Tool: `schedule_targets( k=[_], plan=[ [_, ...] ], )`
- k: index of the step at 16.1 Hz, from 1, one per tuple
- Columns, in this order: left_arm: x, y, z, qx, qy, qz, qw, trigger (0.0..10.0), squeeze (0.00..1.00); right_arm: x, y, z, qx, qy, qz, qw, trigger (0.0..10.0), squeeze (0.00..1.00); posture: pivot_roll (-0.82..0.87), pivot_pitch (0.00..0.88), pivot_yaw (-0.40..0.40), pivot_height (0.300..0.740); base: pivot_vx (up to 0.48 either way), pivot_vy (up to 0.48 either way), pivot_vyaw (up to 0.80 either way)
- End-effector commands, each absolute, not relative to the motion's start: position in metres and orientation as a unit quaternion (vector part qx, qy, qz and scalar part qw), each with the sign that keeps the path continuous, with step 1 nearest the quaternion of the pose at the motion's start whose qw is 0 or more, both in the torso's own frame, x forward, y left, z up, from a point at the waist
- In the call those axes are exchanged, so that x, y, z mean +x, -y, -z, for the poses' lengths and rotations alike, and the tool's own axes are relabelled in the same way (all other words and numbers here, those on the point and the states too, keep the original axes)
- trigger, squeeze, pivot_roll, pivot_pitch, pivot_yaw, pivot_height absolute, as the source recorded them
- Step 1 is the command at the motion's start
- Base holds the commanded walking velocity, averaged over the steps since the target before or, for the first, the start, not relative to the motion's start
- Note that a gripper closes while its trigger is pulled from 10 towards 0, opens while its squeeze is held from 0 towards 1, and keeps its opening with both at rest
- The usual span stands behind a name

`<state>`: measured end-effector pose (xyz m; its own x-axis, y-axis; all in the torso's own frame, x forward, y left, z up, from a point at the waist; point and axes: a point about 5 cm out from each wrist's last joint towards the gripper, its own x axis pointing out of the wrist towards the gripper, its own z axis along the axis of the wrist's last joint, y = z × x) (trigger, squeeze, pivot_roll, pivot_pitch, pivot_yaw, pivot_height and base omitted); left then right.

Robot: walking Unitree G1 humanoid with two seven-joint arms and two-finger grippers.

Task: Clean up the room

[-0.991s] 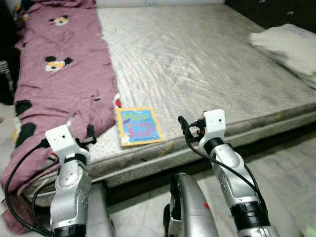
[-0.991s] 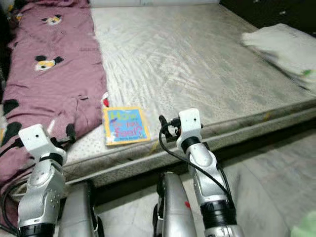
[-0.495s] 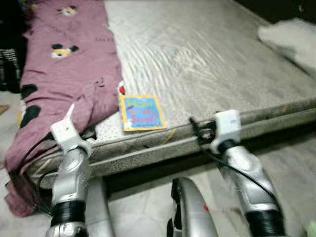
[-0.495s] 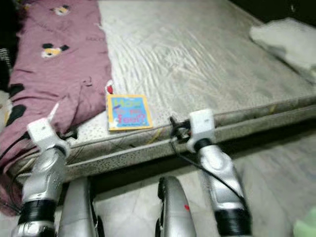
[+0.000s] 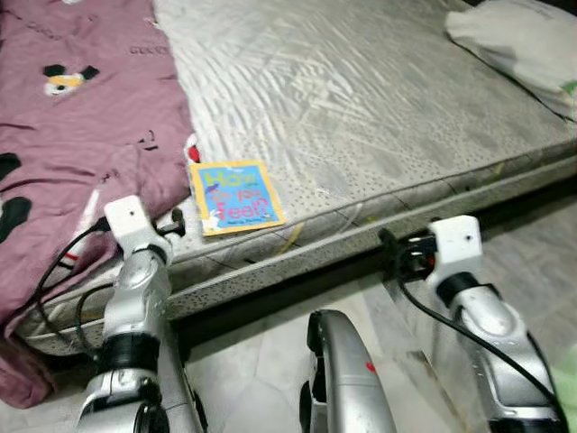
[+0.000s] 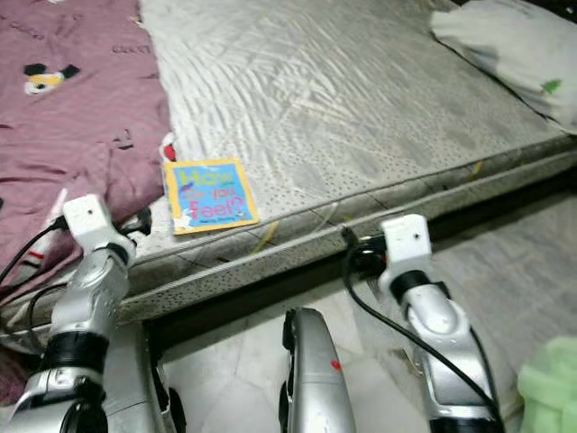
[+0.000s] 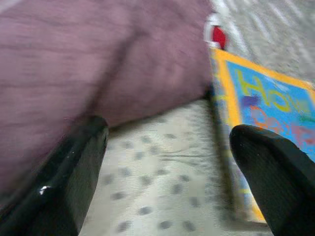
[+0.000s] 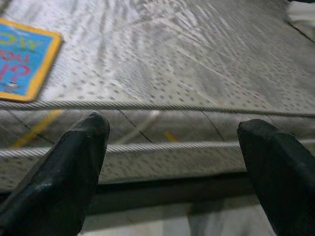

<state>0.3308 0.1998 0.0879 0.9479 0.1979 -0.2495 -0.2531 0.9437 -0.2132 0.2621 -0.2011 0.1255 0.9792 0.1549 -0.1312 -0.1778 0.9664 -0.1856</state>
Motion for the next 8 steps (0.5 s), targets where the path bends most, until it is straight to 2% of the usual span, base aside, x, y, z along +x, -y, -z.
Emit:
schedule_targets(
  k=[1,5,8],
  plan=[
    [0.335,-0.194,-0.086,-0.122,-0.118,-0.102,0.980,10.0,0.00,0.258,0.206,-0.129,-0.102,-0.062,-0.079,0.990,10.0,0.00,-0.32,0.161,-0.101,0.504,0.000,0.000,0.00],
    [0.341,-0.186,-0.080,-0.129,-0.132,-0.079,0.980,10.0,0.00,0.256,0.207,-0.132,-0.106,-0.067,-0.079,0.989,10.0,0.00,-0.33,0.151,-0.100,0.504,0.000,0.000,0.00],
    [0.345,-0.181,-0.071,-0.150,-0.150,-0.058,0.976,10.0,0.00,0.258,0.208,-0.134,-0.110,-0.066,-0.077,0.989,10.0,0.00,-0.34,0.142,-0.097,0.484,0.000,0.000,0.00]
  ],
)
